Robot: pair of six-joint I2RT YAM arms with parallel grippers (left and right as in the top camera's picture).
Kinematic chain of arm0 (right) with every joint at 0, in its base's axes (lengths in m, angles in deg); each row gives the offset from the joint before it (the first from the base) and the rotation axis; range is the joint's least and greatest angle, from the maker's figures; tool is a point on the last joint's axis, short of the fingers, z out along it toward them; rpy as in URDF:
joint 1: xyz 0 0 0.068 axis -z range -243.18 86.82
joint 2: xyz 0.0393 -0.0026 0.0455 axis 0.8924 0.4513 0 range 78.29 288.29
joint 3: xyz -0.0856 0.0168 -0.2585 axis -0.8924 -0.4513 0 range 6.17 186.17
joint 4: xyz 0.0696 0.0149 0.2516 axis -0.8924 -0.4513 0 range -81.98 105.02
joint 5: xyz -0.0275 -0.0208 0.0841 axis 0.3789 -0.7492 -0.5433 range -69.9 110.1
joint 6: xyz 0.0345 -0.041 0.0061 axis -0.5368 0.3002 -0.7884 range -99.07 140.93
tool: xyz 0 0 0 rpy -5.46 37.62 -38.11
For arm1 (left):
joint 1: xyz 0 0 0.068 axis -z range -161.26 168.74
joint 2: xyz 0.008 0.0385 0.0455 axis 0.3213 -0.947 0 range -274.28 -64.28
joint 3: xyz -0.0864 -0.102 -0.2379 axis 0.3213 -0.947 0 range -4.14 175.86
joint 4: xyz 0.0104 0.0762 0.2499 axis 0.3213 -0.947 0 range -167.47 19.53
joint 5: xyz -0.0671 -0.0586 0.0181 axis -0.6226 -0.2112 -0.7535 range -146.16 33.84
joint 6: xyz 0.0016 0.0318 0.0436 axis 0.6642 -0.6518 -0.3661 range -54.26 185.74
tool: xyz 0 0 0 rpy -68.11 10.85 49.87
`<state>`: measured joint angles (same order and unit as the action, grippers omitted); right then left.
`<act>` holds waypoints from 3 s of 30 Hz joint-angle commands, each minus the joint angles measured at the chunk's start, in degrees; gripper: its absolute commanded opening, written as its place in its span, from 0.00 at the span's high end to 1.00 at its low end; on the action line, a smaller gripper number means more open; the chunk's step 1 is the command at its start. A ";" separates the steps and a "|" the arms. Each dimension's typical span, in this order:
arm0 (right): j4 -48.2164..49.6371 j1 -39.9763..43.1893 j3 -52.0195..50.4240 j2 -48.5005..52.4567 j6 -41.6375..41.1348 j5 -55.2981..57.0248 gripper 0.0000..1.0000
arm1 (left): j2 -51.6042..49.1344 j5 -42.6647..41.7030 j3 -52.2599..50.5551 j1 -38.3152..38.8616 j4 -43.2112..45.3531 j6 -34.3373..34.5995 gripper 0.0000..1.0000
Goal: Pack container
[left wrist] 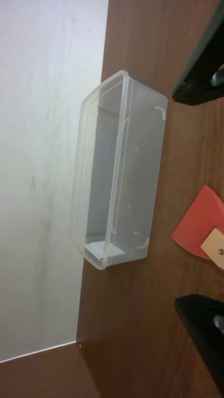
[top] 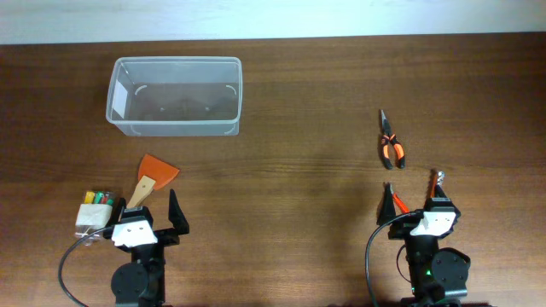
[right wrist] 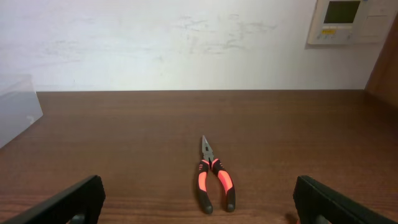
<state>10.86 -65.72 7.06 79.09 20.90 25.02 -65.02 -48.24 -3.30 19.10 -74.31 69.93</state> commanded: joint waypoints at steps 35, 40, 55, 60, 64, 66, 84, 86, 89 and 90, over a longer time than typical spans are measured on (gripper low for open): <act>0.00 0.33 -0.57 -0.59 -0.48 -0.72 0.01 | 0.39 -0.61 -0.31 0.02 -0.04 0.74 0.01; -0.22 0.33 -0.57 -0.59 -2.69 -7.28 0.01 | 0.39 -0.44 -0.31 0.02 0.81 0.74 0.01; -10.56 0.33 23.82 24.74 -6.49 -18.56 0.01 | -13.46 -6.99 19.61 -0.15 -14.21 2.60 0.01; -26.93 0.33 45.35 45.16 -6.43 -19.19 0.02 | -31.82 -7.10 36.54 -0.15 -25.44 2.58 0.01; -44.96 0.33 65.68 61.86 -4.61 -19.30 0.02 | -47.25 -7.10 51.56 -0.15 -37.31 2.51 0.01; -52.65 0.33 75.65 69.42 -3.21 -19.26 0.02 | -54.34 -7.10 59.47 -0.15 -44.30 1.66 0.01; -64.43 -8.66 117.26 100.04 3.06 -28.30 0.96 | -70.36 -6.47 73.66 -0.15 -57.75 0.07 0.04; -64.43 -10.58 120.74 102.86 3.06 -28.33 0.96 | -70.18 -6.47 73.94 -0.15 -57.77 0.07 0.04; -64.35 -13.20 125.42 107.34 4.09 -28.98 0.96 | -70.16 -6.47 74.29 -0.15 -57.68 0.07 0.04; -63.98 -14.19 126.99 109.11 5.05 -30.16 0.96 | -70.16 -6.45 74.31 -0.15 -57.70 0.07 0.04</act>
<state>-53.44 -77.50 130.37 184.20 23.74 -2.71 -136.38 -54.69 69.38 19.10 -132.10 70.91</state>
